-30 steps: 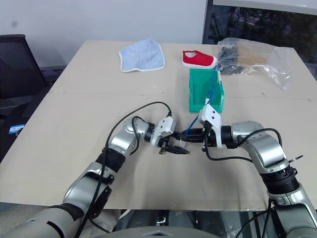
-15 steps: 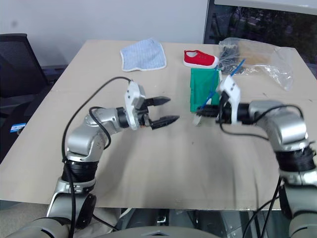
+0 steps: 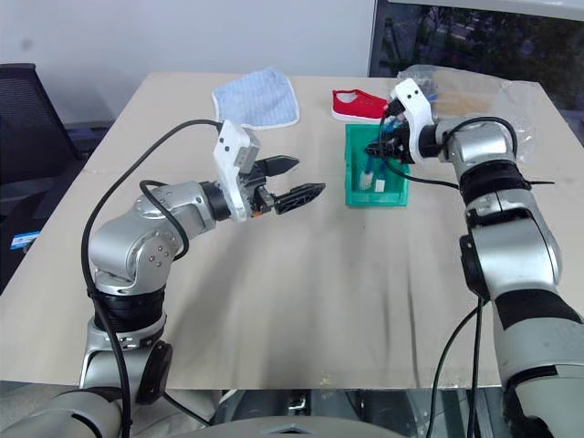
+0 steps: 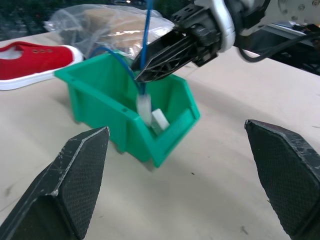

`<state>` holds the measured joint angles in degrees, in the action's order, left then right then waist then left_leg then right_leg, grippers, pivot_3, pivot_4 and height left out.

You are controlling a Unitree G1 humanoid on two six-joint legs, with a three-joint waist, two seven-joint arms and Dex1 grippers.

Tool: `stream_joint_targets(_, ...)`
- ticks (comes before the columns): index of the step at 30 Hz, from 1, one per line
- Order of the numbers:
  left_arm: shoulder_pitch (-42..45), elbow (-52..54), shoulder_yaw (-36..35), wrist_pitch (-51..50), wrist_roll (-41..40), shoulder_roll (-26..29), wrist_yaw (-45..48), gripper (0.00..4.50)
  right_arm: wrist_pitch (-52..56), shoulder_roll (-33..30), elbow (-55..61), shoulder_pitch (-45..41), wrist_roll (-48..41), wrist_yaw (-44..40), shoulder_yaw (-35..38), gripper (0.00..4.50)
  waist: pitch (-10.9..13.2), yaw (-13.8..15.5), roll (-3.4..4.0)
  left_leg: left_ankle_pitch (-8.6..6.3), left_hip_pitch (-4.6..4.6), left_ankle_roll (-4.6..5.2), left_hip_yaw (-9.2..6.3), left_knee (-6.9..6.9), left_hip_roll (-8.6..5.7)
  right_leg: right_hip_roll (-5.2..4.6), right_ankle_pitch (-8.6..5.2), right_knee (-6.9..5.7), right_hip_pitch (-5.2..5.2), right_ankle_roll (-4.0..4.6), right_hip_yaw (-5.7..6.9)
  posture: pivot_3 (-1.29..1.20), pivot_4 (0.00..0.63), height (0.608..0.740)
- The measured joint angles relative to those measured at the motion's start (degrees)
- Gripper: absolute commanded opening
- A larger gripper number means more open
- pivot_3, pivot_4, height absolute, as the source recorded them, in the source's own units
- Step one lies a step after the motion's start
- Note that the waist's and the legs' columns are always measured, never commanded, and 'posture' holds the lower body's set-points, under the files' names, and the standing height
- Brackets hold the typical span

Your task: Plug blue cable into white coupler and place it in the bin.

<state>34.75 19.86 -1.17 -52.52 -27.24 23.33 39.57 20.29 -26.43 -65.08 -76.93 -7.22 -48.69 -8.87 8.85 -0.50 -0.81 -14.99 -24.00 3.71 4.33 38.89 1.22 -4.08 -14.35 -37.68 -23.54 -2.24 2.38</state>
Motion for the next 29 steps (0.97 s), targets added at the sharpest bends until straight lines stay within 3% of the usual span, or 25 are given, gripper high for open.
stream_joint_targets(2,0.0,0.0,0.5,0.0,0.0,0.7,0.1,4.50,-3.2,-0.6,-1.5,-0.8,1.9,3.8,0.6,4.42,0.0,0.0,0.00,0.00,0.00,-0.01,0.01,0.00,-0.01,-0.02,0.00,0.03,0.00,0.00,-0.01,0.00,0.150,0.740)
stream_joint_targets(6,0.0,-0.2,1.3,0.3,0.0,2.3,0.4,4.50,-7.0,-3.3,-2.3,-0.1,4.9,9.7,1.3,4.42,0.0,-0.2,0.04,0.04,0.01,-0.08,0.01,0.00,0.00,-0.04,0.00,-0.01,0.00,0.00,-0.03,0.00,0.150,0.740)
stream_joint_targets(9,-0.3,-0.3,1.1,0.9,-0.2,2.9,0.6,4.50,-7.8,-6.5,2.8,4.8,4.6,9.1,3.9,4.42,0.0,-0.2,0.04,0.08,0.05,-0.15,-0.04,-0.06,0.04,-0.04,0.00,-0.03,0.01,0.00,-0.02,0.00,0.150,0.740)
stream_joint_targets(12,-3.3,0.5,0.4,4.3,-0.8,2.8,0.6,4.50,-8.0,-7.9,17.4,16.7,0.3,5.6,8.5,4.42,0.0,-0.2,0.04,0.11,0.13,-0.20,-0.03,-0.20,0.08,-0.06,0.00,-0.02,0.02,-0.01,-0.07,0.00,0.150,0.740)
stream_joint_targets(13,-6.2,1.9,-0.4,5.7,-1.1,2.5,0.2,4.50,-8.8,-7.6,25.9,24.2,-2.9,4.7,11.7,4.42,0.0,-0.2,0.04,0.12,0.15,-0.21,-0.02,-0.29,0.10,-0.06,0.00,0.01,0.01,-0.01,-0.07,0.00,0.150,0.740)
stream_joint_targets(15,-8.9,2.3,-0.8,6.4,-1.0,2.6,-0.4,4.50,-8.1,-6.8,32.0,30.7,-5.9,4.4,14.3,4.42,0.1,-0.2,0.11,0.20,0.15,-0.33,-0.04,-0.42,0.10,-0.05,0.00,-0.01,-0.03,-0.01,-0.06,0.00,0.150,0.740)
stream_joint_targets(16,-12.1,3.3,-0.9,8.1,-0.3,2.9,-1.5,4.50,-5.3,-5.7,41.0,38.0,-10.1,5.4,17.5,4.42,0.1,-0.2,0.16,0.22,0.21,-0.37,-0.05,-0.42,0.12,-0.05,0.00,-0.09,-0.04,-0.01,-0.06,0.00,0.150,0.740)
stream_joint_targets(21,-18.1,6.3,-3.0,11.7,1.5,2.5,-5.0,4.50,-5.5,-6.5,56.1,51.9,-14.7,3.2,21.7,4.42,0.1,0.2,0.22,0.25,0.27,-0.42,-0.10,-0.44,0.12,-0.04,0.01,-0.10,0.01,0.01,-0.06,0.00,0.150,0.740)
stream_joint_targets(23,-29.2,8.6,-4.4,19.9,5.8,2.7,-6.5,4.50,-7.0,-6.4,66.7,68.4,-17.6,-0.1,24.0,4.42,0.0,0.4,0.23,0.22,0.40,-0.37,-0.07,-0.48,0.11,-0.09,0.00,-0.03,0.15,0.02,-0.10,0.00,0.150,0.740)
stream_joint_targets(26,-38.6,8.4,-2.2,27.5,11.4,3.6,-6.8,4.50,-8.2,-6.3,67.7,78.1,-18.1,-2.9,23.9,4.42,0.1,0.2,0.25,0.07,0.39,-0.10,-0.02,-0.45,0.10,-0.13,0.04,0.00,0.12,0.18,-0.16,0.00,0.150,0.740)
stream_joint_targets(29,-42.0,7.7,-0.6,32.3,14.2,3.6,-7.0,4.50,-10.3,-6.3,69.1,81.0,-18.8,-5.0,23.9,4.42,0.1,0.2,0.24,0.07,0.52,-0.08,-0.03,-0.42,0.11,-0.15,0.10,0.01,0.16,0.60,-0.17,0.00,0.150,0.740)
